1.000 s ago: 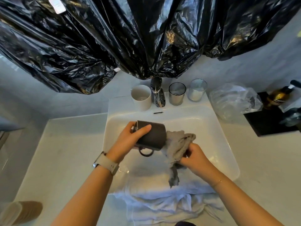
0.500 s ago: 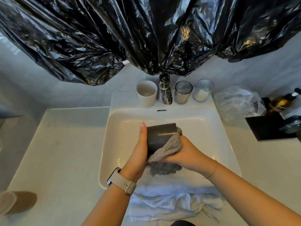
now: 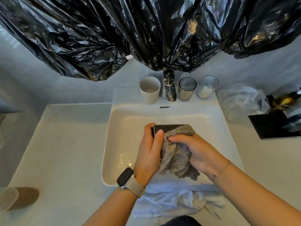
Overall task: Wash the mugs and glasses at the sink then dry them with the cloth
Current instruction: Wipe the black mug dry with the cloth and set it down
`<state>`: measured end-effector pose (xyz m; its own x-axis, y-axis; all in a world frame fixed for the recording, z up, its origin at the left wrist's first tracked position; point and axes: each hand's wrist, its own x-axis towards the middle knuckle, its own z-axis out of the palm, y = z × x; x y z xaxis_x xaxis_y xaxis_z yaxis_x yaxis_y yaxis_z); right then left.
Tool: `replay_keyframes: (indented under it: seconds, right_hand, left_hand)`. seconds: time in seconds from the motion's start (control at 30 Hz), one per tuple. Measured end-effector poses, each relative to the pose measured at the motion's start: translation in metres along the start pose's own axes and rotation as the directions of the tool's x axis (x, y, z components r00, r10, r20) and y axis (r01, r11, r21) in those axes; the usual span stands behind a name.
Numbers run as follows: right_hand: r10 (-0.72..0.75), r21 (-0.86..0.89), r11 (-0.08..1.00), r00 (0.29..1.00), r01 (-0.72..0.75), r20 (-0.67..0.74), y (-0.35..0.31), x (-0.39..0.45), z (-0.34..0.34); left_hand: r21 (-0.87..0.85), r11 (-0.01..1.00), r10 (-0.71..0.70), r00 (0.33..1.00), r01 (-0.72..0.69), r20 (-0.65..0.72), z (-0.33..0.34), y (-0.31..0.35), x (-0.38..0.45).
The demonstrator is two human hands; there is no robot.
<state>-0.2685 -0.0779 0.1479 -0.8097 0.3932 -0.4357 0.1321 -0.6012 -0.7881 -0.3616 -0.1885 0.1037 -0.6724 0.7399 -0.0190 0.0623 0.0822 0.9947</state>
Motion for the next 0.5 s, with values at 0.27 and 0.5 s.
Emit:
replay_keyframes:
  seconds: [0.27, 0.5]
  right_hand:
    - [-0.479, -0.461, 0.746, 0.868, 0.481, 0.132, 0.019, -0.02, -0.011]
    - [-0.536, -0.485, 0.676, 0.822, 0.555, 0.193, 0.026, -0.027, -0.004]
  left_hand:
    - [0.082, 0.92, -0.392, 0.891, 0.383, 0.23, -0.01, 0.04, 0.027]
    - [-0.237, 0.904, -0.3, 0.922, 0.357, 0.244, -0.005, 0.034, 0.002]
